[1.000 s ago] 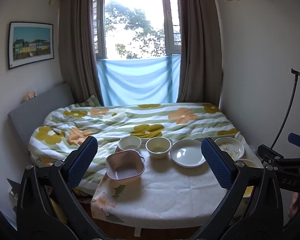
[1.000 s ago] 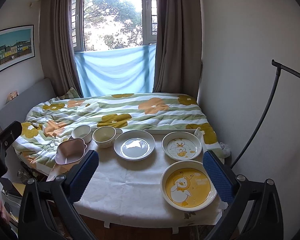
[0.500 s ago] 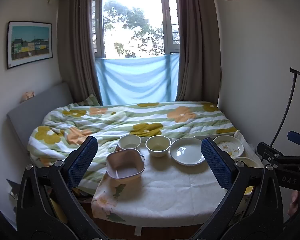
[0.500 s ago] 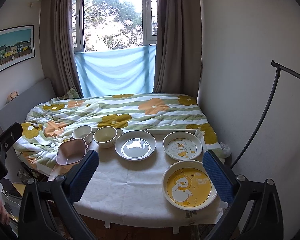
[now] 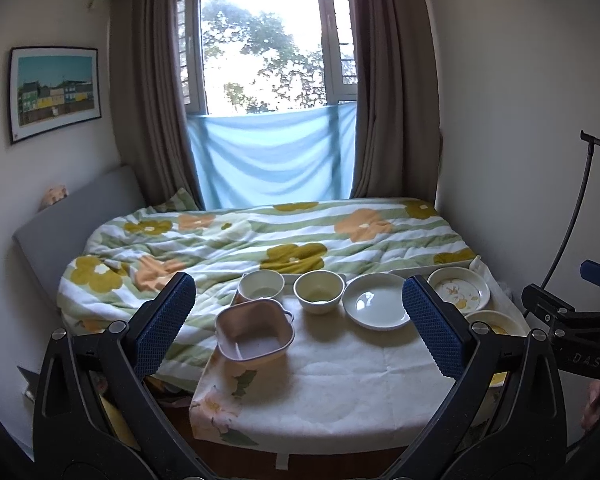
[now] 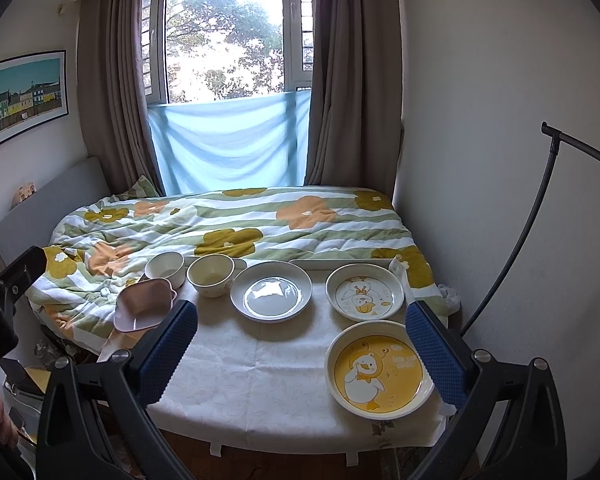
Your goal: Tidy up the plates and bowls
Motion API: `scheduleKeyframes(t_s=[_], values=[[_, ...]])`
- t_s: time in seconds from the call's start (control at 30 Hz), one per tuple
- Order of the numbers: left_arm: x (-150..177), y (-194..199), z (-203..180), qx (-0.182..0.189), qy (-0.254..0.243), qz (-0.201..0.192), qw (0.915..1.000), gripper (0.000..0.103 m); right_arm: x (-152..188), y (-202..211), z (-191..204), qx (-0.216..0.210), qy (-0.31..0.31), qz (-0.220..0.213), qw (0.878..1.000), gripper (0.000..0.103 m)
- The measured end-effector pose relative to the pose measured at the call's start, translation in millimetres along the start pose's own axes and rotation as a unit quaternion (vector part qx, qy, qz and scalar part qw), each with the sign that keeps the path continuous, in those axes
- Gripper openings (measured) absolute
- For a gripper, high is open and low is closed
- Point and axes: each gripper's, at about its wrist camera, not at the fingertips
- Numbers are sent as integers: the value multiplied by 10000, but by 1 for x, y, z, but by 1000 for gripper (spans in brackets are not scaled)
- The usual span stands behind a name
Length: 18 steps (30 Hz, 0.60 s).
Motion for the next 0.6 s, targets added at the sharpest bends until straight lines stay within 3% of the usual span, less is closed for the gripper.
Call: scheduleKeyframes(t_s=[0.17, 0.3, 0.37, 0.5, 0.6], values=[[-11, -24, -10, 259, -334, 194, 9989, 103, 11, -8, -8, -26, -326, 156, 9993, 103], [-13, -62, -38, 945, -668, 561, 9917, 103, 21, -23, -32, 67, -720, 427, 9965, 103], [-10, -79, -54, 1102, -781, 685, 9885, 103, 31, -32, -51, 16, -920, 554, 9942, 103], [-7, -132, -98, 1596, -1215, 1178, 9726, 103, 47, -54, -81, 368, -1242, 833, 9881, 103], [0, -168, -129, 1931, -1473, 1525, 9580, 103, 58, -80, -113, 214, -1594, 1346, 9777, 103]])
Point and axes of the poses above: each gripper's, at about its wrist camera, not at the fingertips, and y roughly against the way its jaws point, z to its left, x to its underside, and after that the axes turned 13 degrees about z, right-handed
